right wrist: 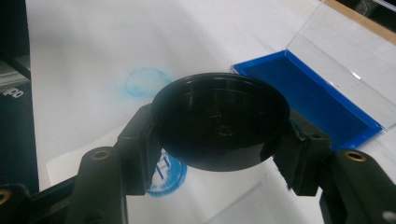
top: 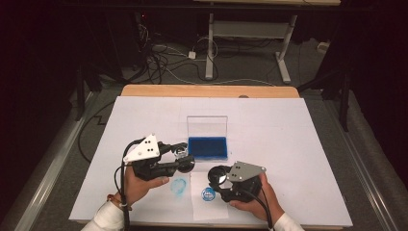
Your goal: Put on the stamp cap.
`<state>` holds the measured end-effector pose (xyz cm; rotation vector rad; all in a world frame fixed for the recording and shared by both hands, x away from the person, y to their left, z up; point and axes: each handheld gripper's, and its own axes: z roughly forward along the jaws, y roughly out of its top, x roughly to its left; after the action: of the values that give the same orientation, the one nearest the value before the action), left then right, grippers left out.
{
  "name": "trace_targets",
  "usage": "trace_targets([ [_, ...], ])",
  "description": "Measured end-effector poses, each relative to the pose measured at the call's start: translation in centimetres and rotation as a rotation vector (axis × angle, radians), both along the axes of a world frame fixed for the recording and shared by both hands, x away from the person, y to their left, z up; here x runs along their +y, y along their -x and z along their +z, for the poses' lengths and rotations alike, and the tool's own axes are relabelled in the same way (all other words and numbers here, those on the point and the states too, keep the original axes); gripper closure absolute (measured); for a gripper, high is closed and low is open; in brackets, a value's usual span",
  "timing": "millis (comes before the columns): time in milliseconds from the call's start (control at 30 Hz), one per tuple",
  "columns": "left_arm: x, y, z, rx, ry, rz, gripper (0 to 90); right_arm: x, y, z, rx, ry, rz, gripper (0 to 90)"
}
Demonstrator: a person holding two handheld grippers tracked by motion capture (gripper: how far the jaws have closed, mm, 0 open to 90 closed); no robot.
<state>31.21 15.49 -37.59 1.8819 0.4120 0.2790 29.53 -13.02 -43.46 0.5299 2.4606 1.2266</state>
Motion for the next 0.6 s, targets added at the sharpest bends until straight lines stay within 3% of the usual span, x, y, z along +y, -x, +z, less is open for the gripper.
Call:
trace_targets([
  [300,-2.3,0.3,-0.7,0.006,-0.007,-0.052,54.4,1.9,-0.4,0.1,0.008,-0.033,0.03,39.2],
  [600,-2.9,0.3,-0.7,0.005,0.018,-0.072,54.4,3.0,-0.3,0.3,0.008,-0.058,0.048,39.2],
])
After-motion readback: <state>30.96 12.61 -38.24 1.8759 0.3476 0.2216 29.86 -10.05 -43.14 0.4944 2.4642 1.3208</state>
